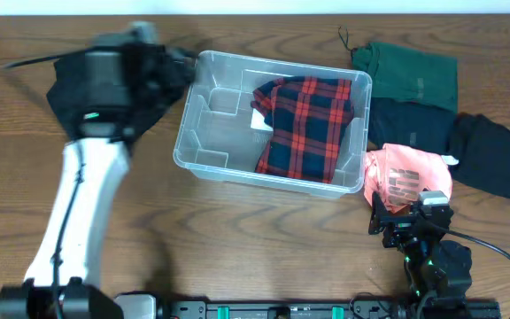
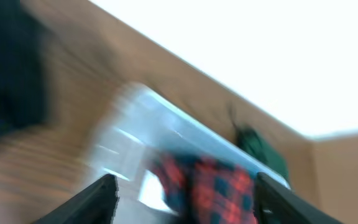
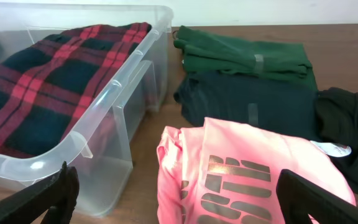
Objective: Pack container
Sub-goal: 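Open the left gripper to release the plaid shirt and withdraw, then move the left gripper to the black garment and grasp it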
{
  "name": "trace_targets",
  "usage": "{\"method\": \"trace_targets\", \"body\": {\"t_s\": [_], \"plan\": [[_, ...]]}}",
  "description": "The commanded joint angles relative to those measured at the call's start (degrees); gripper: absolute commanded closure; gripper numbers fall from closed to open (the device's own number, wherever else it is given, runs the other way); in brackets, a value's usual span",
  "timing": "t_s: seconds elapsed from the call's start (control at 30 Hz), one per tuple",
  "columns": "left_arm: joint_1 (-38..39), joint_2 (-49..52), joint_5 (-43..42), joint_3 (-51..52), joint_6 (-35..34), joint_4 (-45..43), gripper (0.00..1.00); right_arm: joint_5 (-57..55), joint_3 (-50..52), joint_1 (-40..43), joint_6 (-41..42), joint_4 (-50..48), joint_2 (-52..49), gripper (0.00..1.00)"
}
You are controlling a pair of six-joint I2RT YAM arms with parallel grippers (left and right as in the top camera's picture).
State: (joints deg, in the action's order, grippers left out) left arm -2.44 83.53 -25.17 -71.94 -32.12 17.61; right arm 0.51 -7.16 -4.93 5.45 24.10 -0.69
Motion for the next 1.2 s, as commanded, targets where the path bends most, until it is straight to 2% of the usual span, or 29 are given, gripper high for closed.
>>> {"method": "trace_targets", "body": {"t_s": [0.0,0.07,0.27,0.47,0.6,0.73,1.17], "plan": [[-9.6,0.07,0.0,-0.2,4.07,3.34,0.2,0.37,0.17,0.37,0.26,-0.09,0.33,0.01],[-15.37,1.4,-0.11,-0.2,4.04,5.75,0.13,0.37,0.17,0.37,0.28,-0.09,0.33,0.01],[-30.49,9.01,-4.5,-0.2,8.11,8.7,0.11,0.37,0.17,0.37,0.28,-0.09,0.33,0.01],[-38.71,19.5,-9.25,-0.2,12.66,8.2,0.09,0.37,0.17,0.37,0.26,-0.09,0.33,0.01],[-41.03,26.18,-15.89,-0.2,16.48,5.81,0.09,0.37,0.17,0.37,0.26,-0.09,0.33,0.01],[-41.53,31.98,-21.88,-0.2,17.35,1.84,0.09,0.37,0.17,0.37,0.28,-0.09,0.33,0.01],[-35.15,41.22,-22.14,-0.2,17.25,-5.18,0.09,0.37,0.17,0.37,0.26,-0.09,0.33,0.01]]}}
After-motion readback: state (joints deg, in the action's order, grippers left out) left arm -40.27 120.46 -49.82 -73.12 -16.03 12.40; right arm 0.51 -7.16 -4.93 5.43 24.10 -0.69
